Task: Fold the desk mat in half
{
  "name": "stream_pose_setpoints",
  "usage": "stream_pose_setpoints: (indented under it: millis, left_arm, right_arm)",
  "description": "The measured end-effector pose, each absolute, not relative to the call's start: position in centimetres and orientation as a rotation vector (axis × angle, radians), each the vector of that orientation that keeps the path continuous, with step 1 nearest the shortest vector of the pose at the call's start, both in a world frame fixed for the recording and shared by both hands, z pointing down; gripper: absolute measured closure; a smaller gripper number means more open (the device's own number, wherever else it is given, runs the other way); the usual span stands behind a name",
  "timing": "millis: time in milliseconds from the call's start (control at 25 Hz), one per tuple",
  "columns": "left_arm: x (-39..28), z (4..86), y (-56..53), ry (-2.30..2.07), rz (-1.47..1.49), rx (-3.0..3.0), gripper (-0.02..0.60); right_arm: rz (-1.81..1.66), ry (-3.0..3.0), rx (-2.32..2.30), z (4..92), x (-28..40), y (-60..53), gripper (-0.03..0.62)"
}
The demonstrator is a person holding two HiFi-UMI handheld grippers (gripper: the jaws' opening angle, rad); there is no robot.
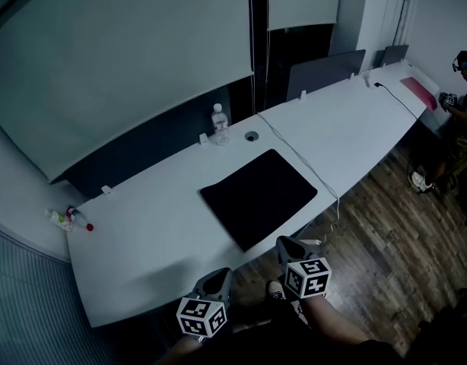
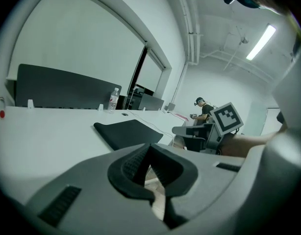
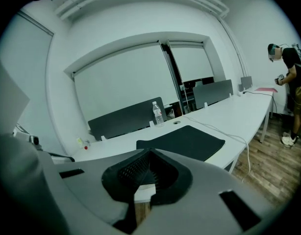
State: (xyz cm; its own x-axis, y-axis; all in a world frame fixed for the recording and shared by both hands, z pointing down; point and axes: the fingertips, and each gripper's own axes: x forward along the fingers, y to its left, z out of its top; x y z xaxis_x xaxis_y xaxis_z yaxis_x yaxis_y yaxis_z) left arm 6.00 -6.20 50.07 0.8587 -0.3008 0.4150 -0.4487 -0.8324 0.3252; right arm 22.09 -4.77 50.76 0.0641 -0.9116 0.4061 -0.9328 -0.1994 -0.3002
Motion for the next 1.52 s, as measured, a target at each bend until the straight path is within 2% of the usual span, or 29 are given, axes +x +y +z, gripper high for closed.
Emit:
stream_pose_setpoints:
  millis: [640,1520]
  left_arm:
    - [-2.1,51.4,0.0,-0.46,0.493,2.621,0.575]
    - [-3.4,51.5,1.5,-0.483,0.476,2.613,0.577]
  right_arm:
    - [0.809,-1.973,2.201,51.5,9.0,3.3,0.569]
    - [0.818,-1.973,2.186,51.7,7.0,5.5,0.571]
